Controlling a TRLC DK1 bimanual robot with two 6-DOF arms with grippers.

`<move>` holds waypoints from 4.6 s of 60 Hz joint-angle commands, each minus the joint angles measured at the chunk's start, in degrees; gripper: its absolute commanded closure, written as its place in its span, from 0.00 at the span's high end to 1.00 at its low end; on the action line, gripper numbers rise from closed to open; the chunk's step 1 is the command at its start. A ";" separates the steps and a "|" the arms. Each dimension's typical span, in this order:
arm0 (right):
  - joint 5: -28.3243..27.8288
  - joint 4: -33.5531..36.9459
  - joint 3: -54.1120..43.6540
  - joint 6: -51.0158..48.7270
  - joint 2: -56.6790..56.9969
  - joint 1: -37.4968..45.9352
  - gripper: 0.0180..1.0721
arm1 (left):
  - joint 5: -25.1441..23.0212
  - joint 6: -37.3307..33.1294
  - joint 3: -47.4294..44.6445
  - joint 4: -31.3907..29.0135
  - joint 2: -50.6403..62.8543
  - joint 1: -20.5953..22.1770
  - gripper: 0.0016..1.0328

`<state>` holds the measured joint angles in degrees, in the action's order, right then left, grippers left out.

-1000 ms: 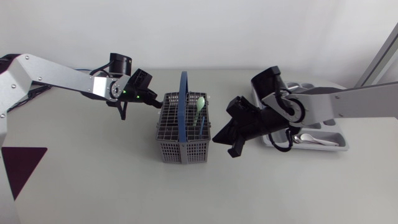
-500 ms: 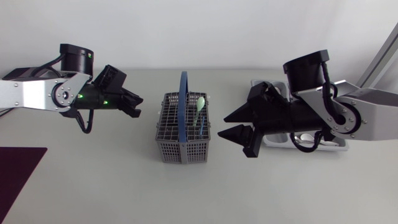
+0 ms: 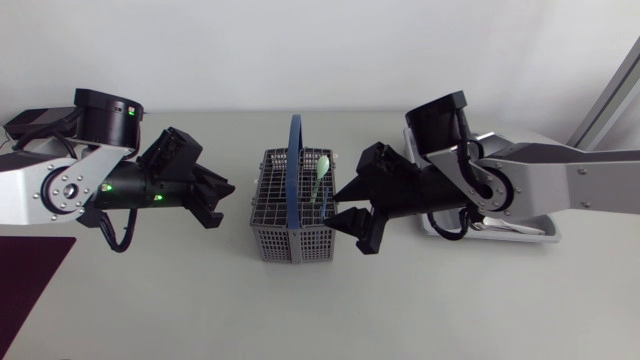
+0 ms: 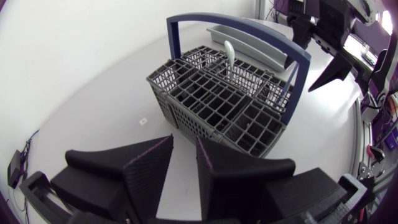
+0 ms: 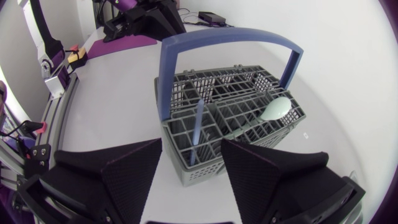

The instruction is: Unload the cutlery basket into the drawer organizer.

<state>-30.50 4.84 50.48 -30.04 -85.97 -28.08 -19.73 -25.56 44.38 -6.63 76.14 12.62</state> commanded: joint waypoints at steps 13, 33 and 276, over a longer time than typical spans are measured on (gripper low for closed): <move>0.71 -0.80 4.72 0.42 -4.55 -1.54 0.40 | -0.75 -1.33 -3.78 -0.49 -2.75 1.09 0.45; 0.71 1.40 5.51 0.16 -4.29 -1.81 0.06 | -0.75 -1.42 -3.78 -1.19 -4.24 1.70 0.45; 6.95 25.13 34.95 9.48 -18.97 29.92 0.95 | -0.14 -2.83 -11.07 -6.02 -15.85 6.54 0.45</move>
<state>-22.48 31.33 88.27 -22.20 -108.95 4.45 -19.66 -27.51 35.57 -11.18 62.87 18.46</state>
